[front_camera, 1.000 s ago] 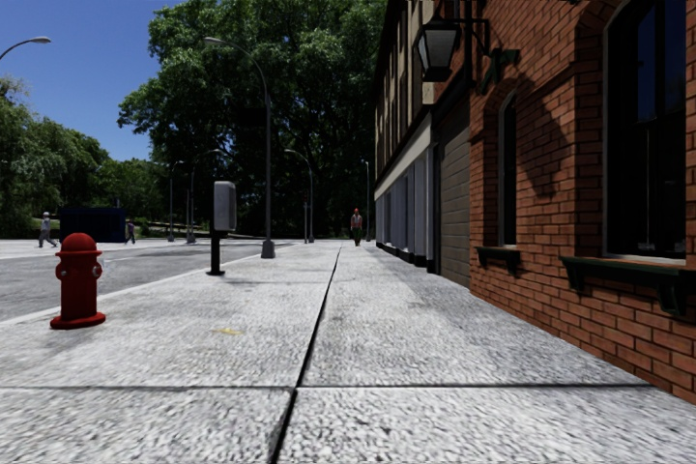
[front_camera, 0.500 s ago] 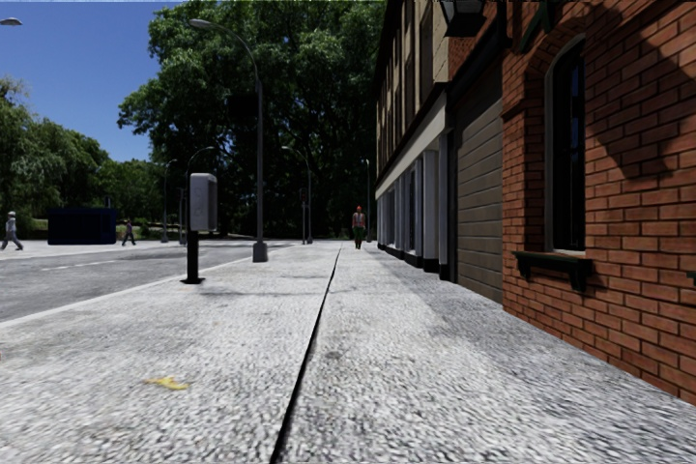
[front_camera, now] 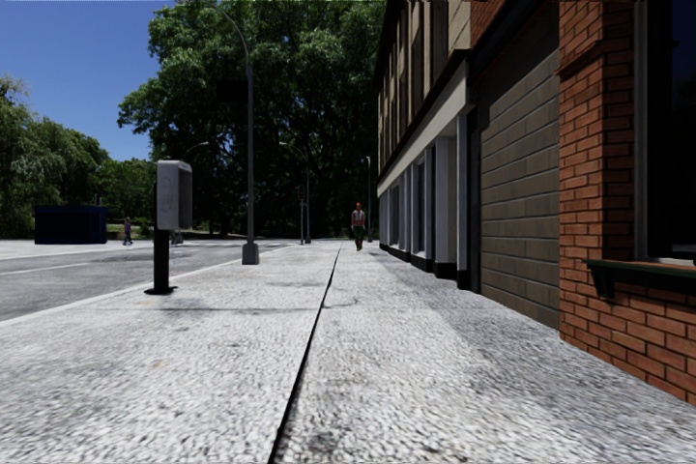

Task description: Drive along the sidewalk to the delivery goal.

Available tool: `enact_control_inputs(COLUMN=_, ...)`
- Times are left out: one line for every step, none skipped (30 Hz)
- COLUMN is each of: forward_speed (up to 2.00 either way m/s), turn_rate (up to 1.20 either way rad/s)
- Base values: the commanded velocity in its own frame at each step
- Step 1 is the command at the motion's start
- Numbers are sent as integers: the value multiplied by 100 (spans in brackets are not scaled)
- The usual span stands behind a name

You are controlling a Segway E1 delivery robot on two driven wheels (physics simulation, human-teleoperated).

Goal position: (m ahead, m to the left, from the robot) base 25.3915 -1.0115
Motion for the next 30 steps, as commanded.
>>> enact_control_inputs(forward_speed=200, turn_rate=0)
enact_control_inputs(forward_speed=200, turn_rate=0)
enact_control_inputs(forward_speed=200, turn_rate=0)
enact_control_inputs(forward_speed=200, turn_rate=0)
enact_control_inputs(forward_speed=200, turn_rate=0)
enact_control_inputs(forward_speed=200, turn_rate=0)
enact_control_inputs(forward_speed=200, turn_rate=0)
enact_control_inputs(forward_speed=200, turn_rate=0)
enact_control_inputs(forward_speed=200, turn_rate=0)
enact_control_inputs(forward_speed=200, turn_rate=0)
enact_control_inputs(forward_speed=200, turn_rate=0)
enact_control_inputs(forward_speed=200, turn_rate=0)
enact_control_inputs(forward_speed=200, turn_rate=0)
enact_control_inputs(forward_speed=200, turn_rate=0)
enact_control_inputs(forward_speed=200, turn_rate=0)
enact_control_inputs(forward_speed=200, turn_rate=0)
enact_control_inputs(forward_speed=200, turn_rate=0)
enact_control_inputs(forward_speed=200, turn_rate=0)
enact_control_inputs(forward_speed=200, turn_rate=0)
enact_control_inputs(forward_speed=200, turn_rate=0)
enact_control_inputs(forward_speed=200, turn_rate=1)
enact_control_inputs(forward_speed=200, turn_rate=8)
enact_control_inputs(forward_speed=200, turn_rate=12)
enact_control_inputs(forward_speed=200, turn_rate=12)
enact_control_inputs(forward_speed=200, turn_rate=13)
enact_control_inputs(forward_speed=200, turn_rate=13)
enact_control_inputs(forward_speed=200, turn_rate=13)
enact_control_inputs(forward_speed=200, turn_rate=13)
enact_control_inputs(forward_speed=200, turn_rate=13)
enact_control_inputs(forward_speed=200, turn_rate=14)
